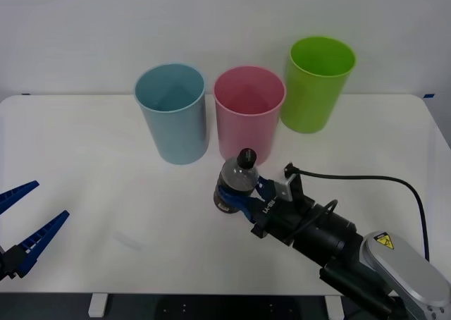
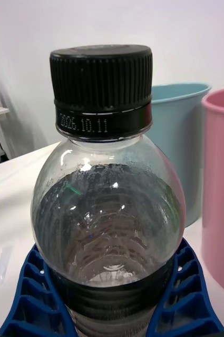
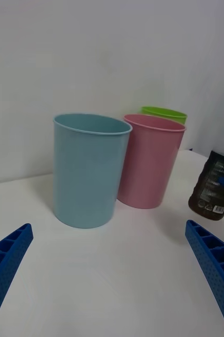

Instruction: Grasp the object on the table and drop it into the matching bin: aluminum can to the light blue bin, PET bottle to the pink bin.

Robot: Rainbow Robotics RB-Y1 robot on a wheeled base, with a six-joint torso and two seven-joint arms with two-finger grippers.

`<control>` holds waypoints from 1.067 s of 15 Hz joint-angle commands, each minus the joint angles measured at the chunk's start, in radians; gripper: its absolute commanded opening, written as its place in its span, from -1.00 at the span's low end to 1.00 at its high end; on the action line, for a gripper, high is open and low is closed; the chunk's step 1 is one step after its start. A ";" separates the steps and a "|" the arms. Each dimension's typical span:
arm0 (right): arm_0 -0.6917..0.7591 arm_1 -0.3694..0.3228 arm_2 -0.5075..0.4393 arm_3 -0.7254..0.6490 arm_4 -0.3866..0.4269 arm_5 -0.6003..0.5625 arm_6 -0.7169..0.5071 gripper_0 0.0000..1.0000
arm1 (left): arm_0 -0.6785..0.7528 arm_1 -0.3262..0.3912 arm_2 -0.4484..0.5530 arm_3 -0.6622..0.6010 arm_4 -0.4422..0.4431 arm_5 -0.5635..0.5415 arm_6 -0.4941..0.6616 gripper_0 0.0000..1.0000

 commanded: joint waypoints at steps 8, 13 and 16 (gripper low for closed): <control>0.068 -0.130 -0.157 -0.258 -0.010 0.001 -0.253 -1.00 | 0.000 0.000 0.000 0.000 0.000 0.000 0.000 1.00; 0.046 -0.167 -0.216 -0.344 -0.010 0.001 -0.318 -1.00 | 0.000 0.000 0.000 0.000 0.000 0.000 0.000 1.00; -0.009 -0.207 -0.231 -0.363 -0.008 0.001 -0.410 -1.00 | 0.000 0.000 0.000 0.000 0.000 0.000 0.000 1.00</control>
